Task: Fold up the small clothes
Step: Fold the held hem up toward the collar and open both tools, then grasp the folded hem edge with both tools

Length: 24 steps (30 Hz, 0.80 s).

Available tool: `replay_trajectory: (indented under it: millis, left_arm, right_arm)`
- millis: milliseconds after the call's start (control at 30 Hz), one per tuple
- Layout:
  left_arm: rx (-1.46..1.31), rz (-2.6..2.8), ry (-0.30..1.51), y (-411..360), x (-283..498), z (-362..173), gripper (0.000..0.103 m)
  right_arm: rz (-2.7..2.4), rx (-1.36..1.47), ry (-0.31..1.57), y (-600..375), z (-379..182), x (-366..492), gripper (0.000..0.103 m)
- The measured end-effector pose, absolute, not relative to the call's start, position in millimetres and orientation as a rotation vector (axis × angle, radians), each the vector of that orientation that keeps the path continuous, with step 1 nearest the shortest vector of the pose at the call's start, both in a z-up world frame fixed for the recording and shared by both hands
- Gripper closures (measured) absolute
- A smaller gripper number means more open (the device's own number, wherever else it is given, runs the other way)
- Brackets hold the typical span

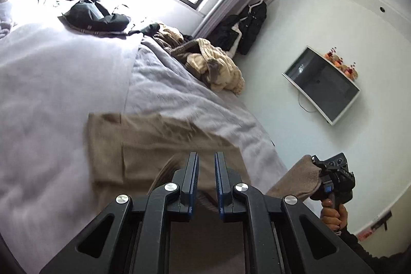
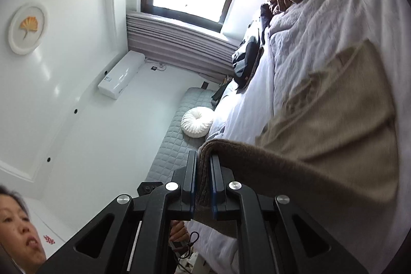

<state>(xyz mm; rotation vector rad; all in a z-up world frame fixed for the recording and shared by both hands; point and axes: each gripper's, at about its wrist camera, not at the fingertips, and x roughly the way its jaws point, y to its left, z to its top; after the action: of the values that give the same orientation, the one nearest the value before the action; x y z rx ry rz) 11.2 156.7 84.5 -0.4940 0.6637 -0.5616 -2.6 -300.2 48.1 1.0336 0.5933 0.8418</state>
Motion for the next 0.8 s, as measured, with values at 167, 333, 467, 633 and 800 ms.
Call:
replay_trajectory:
  millis: [167,333,467,633,800]
  left_arm:
    - [-0.454,-0.476,0.722,145,100,64,0.089]
    - [-0.332,-0.404,0.893,131,125,22,0.060]
    - [-0.210,-0.391,0.923,127,105,0,0.014]
    - [-0.167,-0.431,1.064,125,87,-28,0.014]
    - [-0.142,-0.545,1.163,109,70,-45,0.022]
  right_arm:
    - [0.711,1.056,0.646,-322,25,77,0.094]
    - [0.520,0.788,0.914,-304,-13,106,0.088]
    - [0.454,0.574,1.010,-285,-32,106,0.037]
    - [0.417,0.396,1.060,-270,-43,109,0.037]
    - [0.419,0.218,1.079,-244,-47,113,0.037]
